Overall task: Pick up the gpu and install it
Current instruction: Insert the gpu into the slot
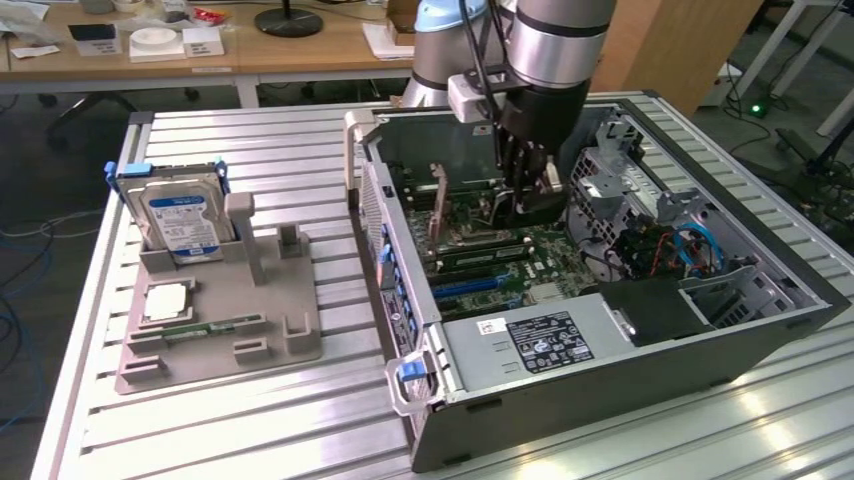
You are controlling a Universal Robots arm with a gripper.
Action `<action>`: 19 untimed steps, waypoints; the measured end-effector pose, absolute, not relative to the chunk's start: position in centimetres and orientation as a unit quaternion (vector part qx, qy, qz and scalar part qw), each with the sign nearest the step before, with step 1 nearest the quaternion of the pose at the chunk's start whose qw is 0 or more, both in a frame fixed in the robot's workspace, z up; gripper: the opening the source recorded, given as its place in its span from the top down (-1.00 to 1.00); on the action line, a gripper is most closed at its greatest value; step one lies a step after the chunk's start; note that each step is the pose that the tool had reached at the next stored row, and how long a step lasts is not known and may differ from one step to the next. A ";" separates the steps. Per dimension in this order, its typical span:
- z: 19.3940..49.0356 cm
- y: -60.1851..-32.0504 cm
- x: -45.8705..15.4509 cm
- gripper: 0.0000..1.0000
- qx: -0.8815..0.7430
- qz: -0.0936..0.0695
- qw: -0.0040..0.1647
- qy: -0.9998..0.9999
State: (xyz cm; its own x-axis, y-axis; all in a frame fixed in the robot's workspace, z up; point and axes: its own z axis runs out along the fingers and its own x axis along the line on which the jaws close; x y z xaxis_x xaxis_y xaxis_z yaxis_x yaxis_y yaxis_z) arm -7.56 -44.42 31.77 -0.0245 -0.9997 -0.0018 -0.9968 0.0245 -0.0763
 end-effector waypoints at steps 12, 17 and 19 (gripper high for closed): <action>30.6 -45.4 -8.3 0.45 -0.698 -0.027 0.027 0.715; 29.7 -45.4 -8.7 0.45 -0.698 -0.027 0.027 0.715; 29.3 -45.3 -8.7 0.45 -0.698 -0.027 0.027 0.715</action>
State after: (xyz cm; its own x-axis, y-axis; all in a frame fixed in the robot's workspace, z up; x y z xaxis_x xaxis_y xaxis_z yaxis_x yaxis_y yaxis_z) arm -8.66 -45.30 29.34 -0.0244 -0.9997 -0.0012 -0.9968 0.0244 -0.0763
